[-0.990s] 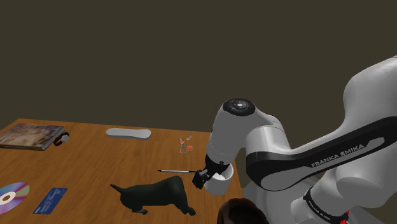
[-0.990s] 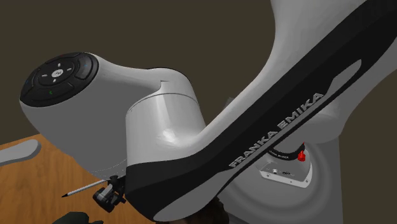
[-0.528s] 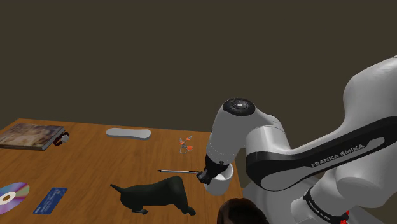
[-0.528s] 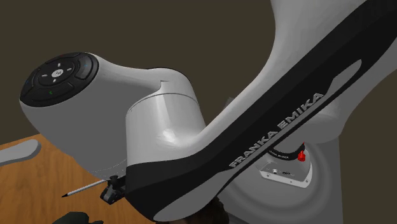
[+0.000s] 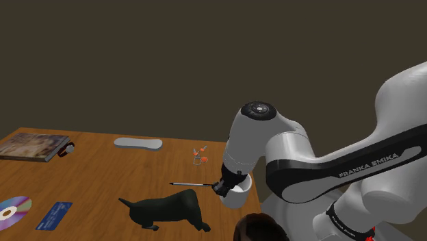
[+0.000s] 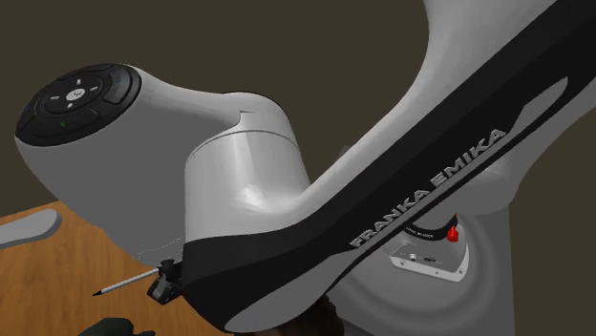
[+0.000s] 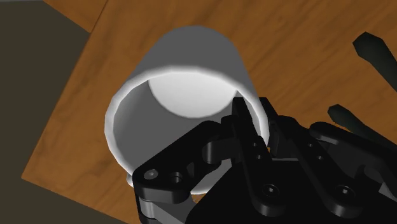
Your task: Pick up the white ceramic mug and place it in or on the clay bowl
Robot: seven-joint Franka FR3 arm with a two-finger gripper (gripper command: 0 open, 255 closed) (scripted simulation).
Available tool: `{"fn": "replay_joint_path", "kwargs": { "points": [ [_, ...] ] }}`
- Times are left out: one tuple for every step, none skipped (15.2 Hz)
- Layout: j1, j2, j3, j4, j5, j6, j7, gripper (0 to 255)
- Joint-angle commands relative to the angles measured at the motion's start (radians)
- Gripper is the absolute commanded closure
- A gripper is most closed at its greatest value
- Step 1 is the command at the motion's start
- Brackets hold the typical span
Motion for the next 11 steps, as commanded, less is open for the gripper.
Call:
{"fn": "replay_joint_path", "kwargs": {
  "points": [
    [0.006, -0.019, -0.011, 0.014, 0.010, -0.031, -0.011, 255],
    [0.009, -0.029, -0.017, 0.021, 0.016, -0.046, -0.017, 255],
    [0.012, -0.039, -0.022, 0.027, 0.021, -0.062, -0.022, 255],
    [0.015, -0.049, -0.028, 0.035, 0.025, -0.078, -0.027, 255],
    [0.018, -0.058, -0.033, 0.042, 0.029, -0.093, -0.031, 255],
    [0.020, -0.067, -0.039, 0.049, 0.032, -0.109, -0.035, 255],
    [0.022, -0.075, -0.044, 0.057, 0.035, -0.124, -0.039, 255],
    [0.024, -0.083, -0.049, 0.065, 0.038, -0.139, -0.043, 255],
    [0.026, -0.091, -0.054, 0.073, 0.041, -0.155, -0.046, 255],
    [0.028, -0.098, -0.059, 0.081, 0.043, -0.170, -0.049, 255],
    [0.029, -0.105, -0.063, 0.089, 0.044, -0.185, -0.052, 255]
  ]
}}
